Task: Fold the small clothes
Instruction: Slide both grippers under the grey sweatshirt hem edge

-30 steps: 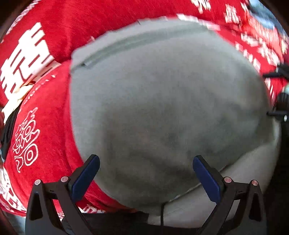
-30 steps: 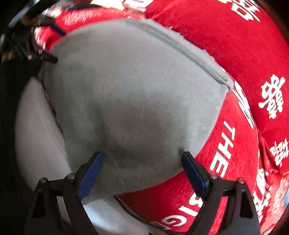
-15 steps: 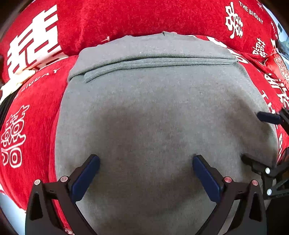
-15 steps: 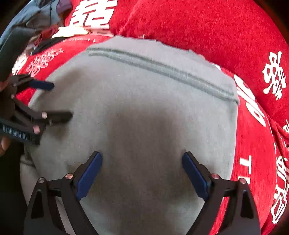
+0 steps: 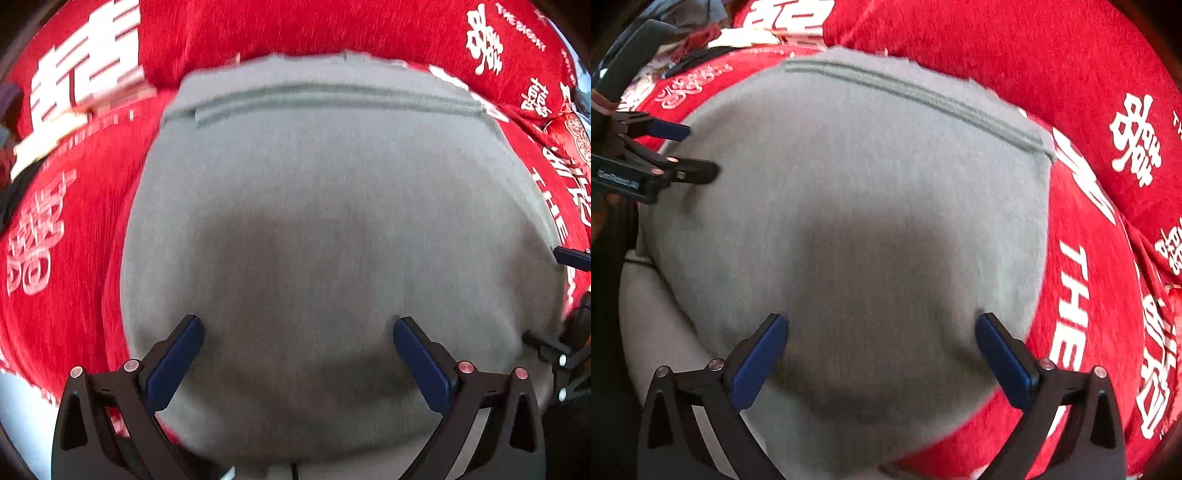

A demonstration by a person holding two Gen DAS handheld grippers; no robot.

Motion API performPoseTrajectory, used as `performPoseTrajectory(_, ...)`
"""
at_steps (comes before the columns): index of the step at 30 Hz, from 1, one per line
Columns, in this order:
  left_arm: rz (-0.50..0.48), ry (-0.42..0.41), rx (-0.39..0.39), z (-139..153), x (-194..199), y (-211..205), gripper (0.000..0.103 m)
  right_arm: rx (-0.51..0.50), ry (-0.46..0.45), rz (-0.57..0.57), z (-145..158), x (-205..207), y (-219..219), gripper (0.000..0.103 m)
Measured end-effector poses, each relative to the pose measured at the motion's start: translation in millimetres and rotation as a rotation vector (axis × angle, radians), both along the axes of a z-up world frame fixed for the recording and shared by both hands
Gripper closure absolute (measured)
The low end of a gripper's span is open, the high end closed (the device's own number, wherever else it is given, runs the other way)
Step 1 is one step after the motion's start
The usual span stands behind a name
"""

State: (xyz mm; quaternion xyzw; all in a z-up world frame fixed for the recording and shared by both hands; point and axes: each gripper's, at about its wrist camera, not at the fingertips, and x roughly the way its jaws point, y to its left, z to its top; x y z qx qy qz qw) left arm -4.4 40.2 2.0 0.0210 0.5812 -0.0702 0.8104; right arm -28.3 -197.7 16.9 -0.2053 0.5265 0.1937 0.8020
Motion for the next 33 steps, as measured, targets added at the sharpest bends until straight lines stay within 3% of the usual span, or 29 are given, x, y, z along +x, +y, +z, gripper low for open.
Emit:
performPoseTrajectory(5, 0.108, 0.099, -0.060, -8, -20, 43, 0.000, 0.161, 0.172, -0.098, 11, -15, -37, 0.001)
performPoseTrajectory(8, 0.166, 0.153, -0.114, -17, -23, 63, 0.000, 0.239, 0.281, -0.157, 2, -18, -56, 0.001)
performPoseTrajectory(15, 0.178, 0.236, -0.210, -33, -19, 75, 0.000, 0.389, 0.429, -0.231, -16, -19, -66, 0.004)
performPoseTrajectory(19, 0.178, 0.297, -0.266, -40, -22, 85, 0.000, 0.400, 0.451, -0.231, -24, -19, -55, 0.004)
performPoseTrajectory(24, 0.250, 0.370, -0.307, -55, -26, 99, 0.000, 0.405, 0.447, -0.227, -24, -21, -52, 0.004)
performPoseTrajectory(27, 0.259, 0.330, -0.224, -41, -32, 97, 0.000, 0.372, 0.421, -0.241, -17, -20, -55, 0.013)
performPoseTrajectory(33, 0.103, -0.046, 0.093, 30, -37, 48, 0.000, 0.228, 0.120, -0.167, 47, -12, -48, 0.014)
